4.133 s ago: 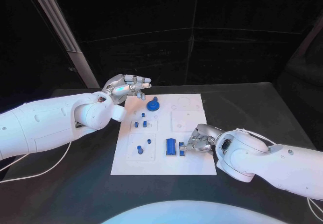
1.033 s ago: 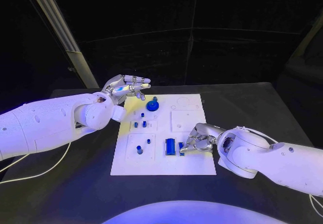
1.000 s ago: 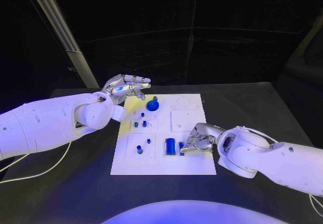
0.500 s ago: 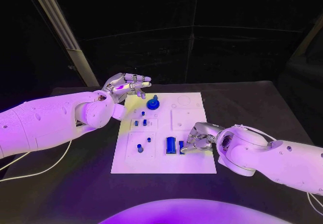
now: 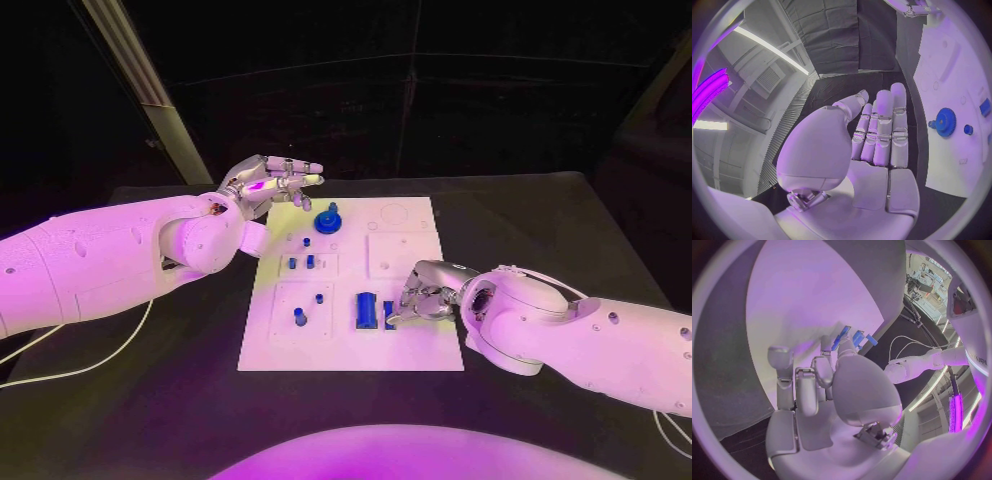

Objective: Assemble the parts on the task board

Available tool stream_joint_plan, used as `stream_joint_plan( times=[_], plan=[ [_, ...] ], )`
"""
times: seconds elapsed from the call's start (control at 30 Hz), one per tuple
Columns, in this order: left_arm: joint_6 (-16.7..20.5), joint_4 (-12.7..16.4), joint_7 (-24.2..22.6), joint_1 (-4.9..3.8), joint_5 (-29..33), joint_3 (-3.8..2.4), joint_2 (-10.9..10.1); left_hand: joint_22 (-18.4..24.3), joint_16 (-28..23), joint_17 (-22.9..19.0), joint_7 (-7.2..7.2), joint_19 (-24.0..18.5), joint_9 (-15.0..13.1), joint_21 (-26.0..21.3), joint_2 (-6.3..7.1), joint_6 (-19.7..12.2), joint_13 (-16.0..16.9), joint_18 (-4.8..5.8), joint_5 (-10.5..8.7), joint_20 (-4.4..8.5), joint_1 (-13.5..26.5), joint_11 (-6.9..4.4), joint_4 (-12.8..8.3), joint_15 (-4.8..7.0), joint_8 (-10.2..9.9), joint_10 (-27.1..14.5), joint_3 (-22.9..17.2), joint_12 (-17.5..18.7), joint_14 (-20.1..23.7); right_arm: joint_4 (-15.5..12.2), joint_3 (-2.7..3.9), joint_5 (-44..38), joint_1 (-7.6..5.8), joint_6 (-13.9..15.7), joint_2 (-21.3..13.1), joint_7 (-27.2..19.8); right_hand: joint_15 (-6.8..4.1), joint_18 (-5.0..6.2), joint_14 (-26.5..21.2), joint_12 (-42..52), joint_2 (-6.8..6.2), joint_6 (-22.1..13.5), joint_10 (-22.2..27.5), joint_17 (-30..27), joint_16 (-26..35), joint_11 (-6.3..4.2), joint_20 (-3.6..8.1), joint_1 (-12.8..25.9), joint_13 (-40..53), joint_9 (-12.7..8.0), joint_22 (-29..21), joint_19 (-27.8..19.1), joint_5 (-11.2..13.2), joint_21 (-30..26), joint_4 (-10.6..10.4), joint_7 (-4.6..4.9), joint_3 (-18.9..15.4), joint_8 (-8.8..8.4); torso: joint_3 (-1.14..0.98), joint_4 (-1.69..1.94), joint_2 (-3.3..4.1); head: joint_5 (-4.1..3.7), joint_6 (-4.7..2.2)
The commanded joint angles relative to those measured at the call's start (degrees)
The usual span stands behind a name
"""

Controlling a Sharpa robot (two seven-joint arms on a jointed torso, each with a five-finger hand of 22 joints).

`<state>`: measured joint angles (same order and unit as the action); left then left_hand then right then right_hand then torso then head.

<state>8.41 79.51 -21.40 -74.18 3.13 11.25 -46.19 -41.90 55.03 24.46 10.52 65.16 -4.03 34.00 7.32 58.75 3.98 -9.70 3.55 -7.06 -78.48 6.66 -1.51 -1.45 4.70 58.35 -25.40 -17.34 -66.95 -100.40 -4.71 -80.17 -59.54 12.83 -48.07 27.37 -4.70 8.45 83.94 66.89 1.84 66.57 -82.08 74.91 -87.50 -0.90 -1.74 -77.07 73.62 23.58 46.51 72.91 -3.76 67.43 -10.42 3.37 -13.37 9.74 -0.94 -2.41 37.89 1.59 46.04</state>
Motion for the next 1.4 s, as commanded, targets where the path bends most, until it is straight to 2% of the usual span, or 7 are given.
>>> stream_joint_plan(
  times=[0.03, 0.27, 0.57, 0.8, 1.3, 1.33, 1.4],
  plan=[
    [-0.5, 0.0, -0.4, -0.09, 0.2, -0.03, 0.0, 0.0, 0.0, -0.1, -0.07, 0.1, 0.0, -0.1, -0.03, -0.4, -0.1, -0.77, 0.32, 0.01, -0.7, -0.08, -0.4, -0.03, 0.2, -0.3, 0.0, -0.4, 0.5, -0.5, 0.00, 2.3, -0.02, 2.8, -0.9, -3.8, 0.23, -0.70, 4.9, -1.0, -0.37, -0.7, 0.0, 9.9, 0.6, 0.08, -0.09, 0.9, -0.7, 0.0, -1.1, -0.8, -0.4, -0.8, -0.2, 0.20, -0.7, -0.56, 0.04, -0.11, -0.20, 0.01, -0.07],
    [-0.7, -0.6, -0.8, -0.05, 0.2, -0.01, 0.3, -0.1, 0.0, -0.2, -0.06, 0.0, 0.0, -0.2, 0.06, -0.4, -0.1, -0.72, 0.26, -0.06, -0.2, -0.03, -0.2, -0.11, 0.3, -0.4, 0.2, -0.5, 0.6, -0.3, 0.04, 18.1, -0.74, 5.9, -4.1, -19.8, 1.40, 1.00, 3.0, -12.3, 0.16, -5.1, 5.2, 2.6, 5.6, 1.55, -1.03, -0.1, -8.3, -1.0, -12.3, -6.2, -1.0, -7.9, 0.2, 1.91, -1.4, -3.29, 0.25, -0.18, -0.63, -0.83, -1.49],
    [-2.6, -4.1, -3.0, 0.64, 1.4, 0.08, 2.0, 3.4, -9.4, -5.0, -1.01, -5.0, 0.0, -5.7, 0.10, -0.5, -0.3, -0.73, 0.12, -0.77, 2.0, -0.30, 1.3, -0.54, 0.6, 0.0, 2.3, -0.4, 5.4, 10.7, 0.17, 49.6, -4.26, 3.6, -2.9, -42.8, 5.87, 1.21, -15.9, -46.2, 3.77, -10.4, 23.8, -39.6, 50.9, 5.81, -4.93, -8.7, -34.3, -3.4, -27.4, -18.3, -1.2, -27.8, 4.7, 5.98, -0.6, -6.11, 0.89, -0.79, -2.71, -2.28, -6.14],
    [-4.7, -9.4, -5.2, 1.34, 4.4, 0.07, 4.2, 13.6, -30.1, -13.1, -1.45, -14.8, 0.2, -19.4, 0.24, -0.5, -0.4, -0.50, -0.28, -4.50, 2.4, 1.29, 2.3, -4.20, -0.8, 1.8, 3.2, 5.5, 9.1, 24.7, 3.51, 64.3, -5.21, 1.0, 2.7, -51.4, 11.13, 2.83, -21.8, -60.5, 5.88, -12.5, 20.3, -58.9, 77.4, 8.81, -11.81, -8.7, -58.6, -10.8, -38.5, -24.4, -0.7, -46.5, 9.0, 7.76, -1.4, -5.97, 1.57, -1.40, -4.39, -2.08, -10.78],
    [-0.1, -18.5, -7.2, 2.88, 9.1, -0.04, 9.7, 25.6, -46.0, -19.8, -2.31, -20.4, 0.3, -29.9, -1.44, -2.6, -0.4, -0.96, -0.17, -8.85, 2.0, 4.24, 3.6, -7.69, -1.1, 0.1, 10.6, 13.8, 10.0, 40.2, 5.33, 68.2, -5.39, -1.3, 11.4, -55.6, 12.39, 2.16, -20.1, -63.2, 6.89, -12.7, 20.6, -69.2, 84.0, 10.18, -12.97, -2.3, -70.0, -17.8, -42.9, -22.8, -1.4, -56.8, 14.5, 8.22, -0.5, -6.18, 1.39, -1.21, -5.59, -1.35, -14.64],
    [-1.8, -17.9, -5.0, 2.90, 6.4, 0.00, 9.3, 30.5, -48.6, -24.5, -4.91, -34.1, 4.0, -34.0, -3.04, -19.8, -4.0, 2.94, -3.55, -3.95, 25.2, 0.98, 1.5, -4.93, -4.7, -17.6, 15.0, 17.3, 27.4, 39.3, 5.26, 65.7, -5.26, 0.4, 10.8, -52.6, 9.99, -1.27, -39.2, -66.9, 4.22, -29.0, 39.2, -70.7, 87.5, 7.32, -8.47, 21.5, -73.6, -19.4, -46.5, -37.9, 3.8, -59.8, 10.4, 4.50, 3.7, -9.74, 1.47, -1.46, -5.44, -1.35, -14.64],
    [-1.3, -17.6, -5.0, 3.03, 6.3, -0.13, 9.2, 31.3, -49.1, -24.5, -5.19, -36.2, 4.0, -34.0, -7.32, -22.3, -4.0, 2.93, -3.55, -3.25, 28.8, 0.44, 1.5, -4.52, -4.7, -20.4, 15.8, 17.3, 30.0, 38.9, 5.25, 65.9, -5.19, 0.9, 10.7, -52.6, 9.74, -1.27, -41.8, -66.9, 3.94, -31.0, 41.5, -74.9, 87.5, 7.03, -7.97, 24.7, -73.6, -23.6, -46.5, -39.8, 3.8, -60.3, 10.4, 4.22, 4.1, -9.74, 1.44, -1.23, -5.51, -1.36, -14.47]
  ],
)
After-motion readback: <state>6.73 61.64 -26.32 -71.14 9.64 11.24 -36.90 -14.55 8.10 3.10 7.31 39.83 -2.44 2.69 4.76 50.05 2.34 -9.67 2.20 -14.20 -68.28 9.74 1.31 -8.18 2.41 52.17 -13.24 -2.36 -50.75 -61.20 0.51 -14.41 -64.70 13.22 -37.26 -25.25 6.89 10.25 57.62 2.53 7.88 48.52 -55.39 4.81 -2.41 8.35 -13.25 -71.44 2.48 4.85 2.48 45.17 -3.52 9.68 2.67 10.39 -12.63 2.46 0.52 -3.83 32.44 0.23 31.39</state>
